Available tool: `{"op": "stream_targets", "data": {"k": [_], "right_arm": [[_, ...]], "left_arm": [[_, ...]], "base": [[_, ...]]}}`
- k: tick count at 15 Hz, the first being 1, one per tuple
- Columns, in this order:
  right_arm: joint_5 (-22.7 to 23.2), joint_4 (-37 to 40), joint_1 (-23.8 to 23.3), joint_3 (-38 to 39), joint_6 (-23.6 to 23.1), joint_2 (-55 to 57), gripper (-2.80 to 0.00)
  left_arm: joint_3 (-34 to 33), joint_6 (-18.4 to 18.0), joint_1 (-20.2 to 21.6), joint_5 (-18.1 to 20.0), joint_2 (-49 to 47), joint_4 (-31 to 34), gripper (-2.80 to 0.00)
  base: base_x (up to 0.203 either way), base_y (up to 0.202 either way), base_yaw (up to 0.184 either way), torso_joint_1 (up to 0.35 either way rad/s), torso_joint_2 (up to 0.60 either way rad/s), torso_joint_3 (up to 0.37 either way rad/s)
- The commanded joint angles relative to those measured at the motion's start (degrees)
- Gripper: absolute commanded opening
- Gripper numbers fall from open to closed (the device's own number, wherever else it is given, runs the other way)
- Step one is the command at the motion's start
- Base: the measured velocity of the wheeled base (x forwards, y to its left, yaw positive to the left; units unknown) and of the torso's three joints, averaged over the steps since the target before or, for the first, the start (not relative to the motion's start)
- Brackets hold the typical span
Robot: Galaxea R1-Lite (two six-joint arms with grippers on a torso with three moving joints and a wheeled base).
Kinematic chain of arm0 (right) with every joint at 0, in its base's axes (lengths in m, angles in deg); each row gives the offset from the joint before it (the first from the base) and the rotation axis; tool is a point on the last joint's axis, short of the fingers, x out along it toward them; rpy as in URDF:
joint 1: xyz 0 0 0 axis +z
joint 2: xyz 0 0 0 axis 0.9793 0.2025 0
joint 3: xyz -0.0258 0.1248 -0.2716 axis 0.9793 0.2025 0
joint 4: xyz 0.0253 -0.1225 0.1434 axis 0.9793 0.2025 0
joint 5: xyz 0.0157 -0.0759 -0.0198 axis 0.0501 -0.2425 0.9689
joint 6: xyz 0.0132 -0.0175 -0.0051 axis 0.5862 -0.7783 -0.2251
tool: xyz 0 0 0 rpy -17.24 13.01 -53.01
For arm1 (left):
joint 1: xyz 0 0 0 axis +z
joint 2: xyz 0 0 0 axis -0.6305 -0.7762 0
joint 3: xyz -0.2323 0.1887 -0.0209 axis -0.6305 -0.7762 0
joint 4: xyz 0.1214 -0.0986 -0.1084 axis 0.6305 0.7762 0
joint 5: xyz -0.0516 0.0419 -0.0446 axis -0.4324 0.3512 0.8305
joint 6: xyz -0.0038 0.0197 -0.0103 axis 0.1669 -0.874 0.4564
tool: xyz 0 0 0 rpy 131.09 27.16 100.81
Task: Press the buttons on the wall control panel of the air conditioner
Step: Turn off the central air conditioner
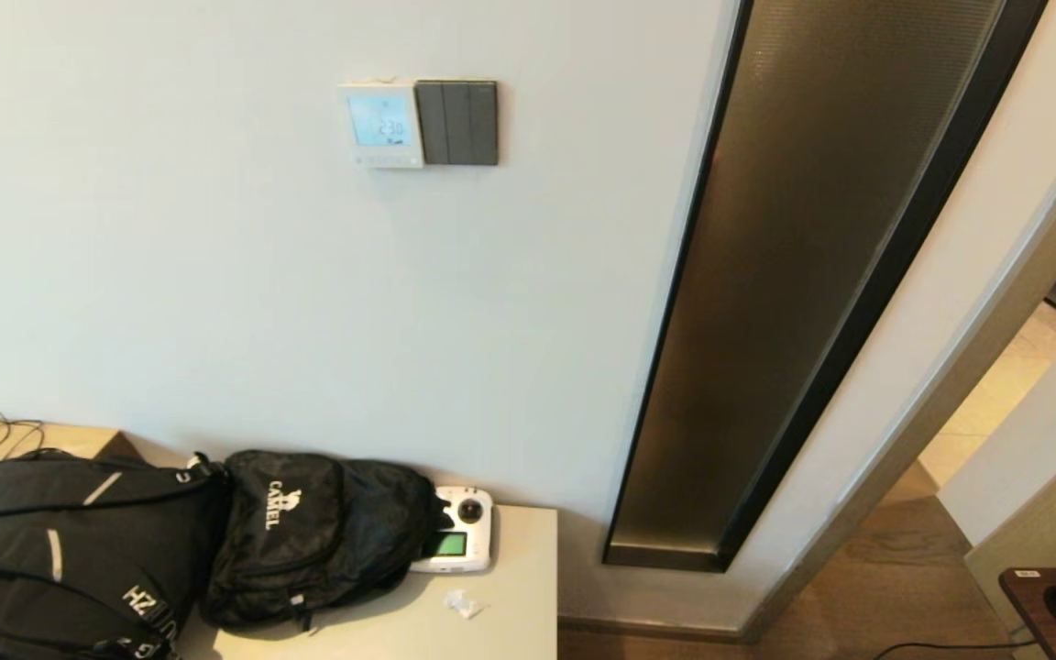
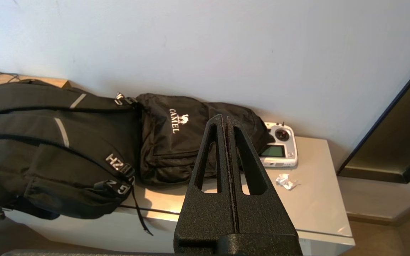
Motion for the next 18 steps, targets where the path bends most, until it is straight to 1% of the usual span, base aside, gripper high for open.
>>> {"op": "stream_targets", "data": {"k": [1,18], "right_arm": [[0.0,0.0,0.0,0.0,0.0,0.1,-2.8],[0.0,0.0,0.0,0.0,-0.1,0.1,-2.8]], "left_arm": [[0.0,0.0,0.0,0.0,0.1,0.0,-2.8],[0.0,0.0,0.0,-0.1,0.1,0.0,-2.8]], "base": [[0.0,0.0,0.0,0.0,0.0,0.0],[0.0,0.0,0.0,0.0,0.0,0.0]]}}
